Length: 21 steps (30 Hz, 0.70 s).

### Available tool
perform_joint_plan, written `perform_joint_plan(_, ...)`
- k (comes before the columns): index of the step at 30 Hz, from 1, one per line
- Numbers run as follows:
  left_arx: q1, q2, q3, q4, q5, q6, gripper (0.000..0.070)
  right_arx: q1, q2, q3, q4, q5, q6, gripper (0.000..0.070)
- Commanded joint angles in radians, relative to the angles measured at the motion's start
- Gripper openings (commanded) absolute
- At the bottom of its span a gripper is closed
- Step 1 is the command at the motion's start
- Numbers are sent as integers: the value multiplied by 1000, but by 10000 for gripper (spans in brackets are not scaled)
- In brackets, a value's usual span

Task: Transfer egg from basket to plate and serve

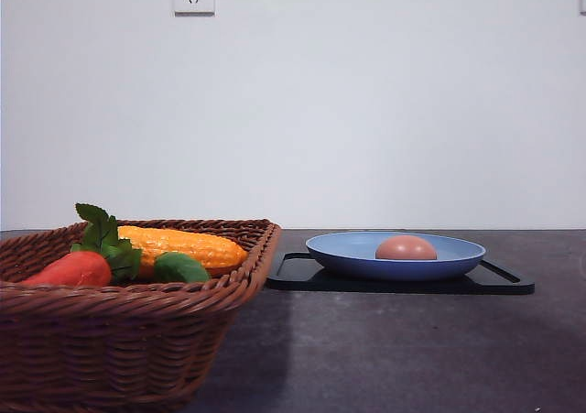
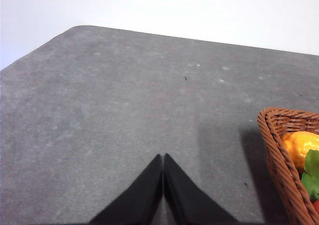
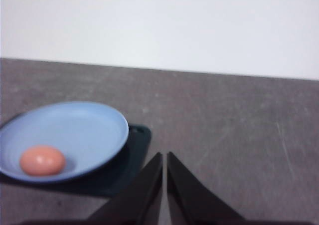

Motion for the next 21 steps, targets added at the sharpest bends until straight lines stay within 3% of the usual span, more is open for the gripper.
perform_joint_plan(1, 1, -2, -22, -19, 0, -2, 0, -11, -25, -25, 10, -25, -8, 0)
perform_joint_plan(6, 1, -2, -22, -19, 0, -2, 0, -20, -66, -82, 5, -58, -7, 0)
perform_joint_plan(15, 1, -2, -22, -19, 0, -2, 0, -20, -103, -86, -114, -79, -2, 0)
perform_joint_plan(21, 1, -2, -22, -19, 0, -2, 0, -20, -103, -86, -106, -78, 42, 0)
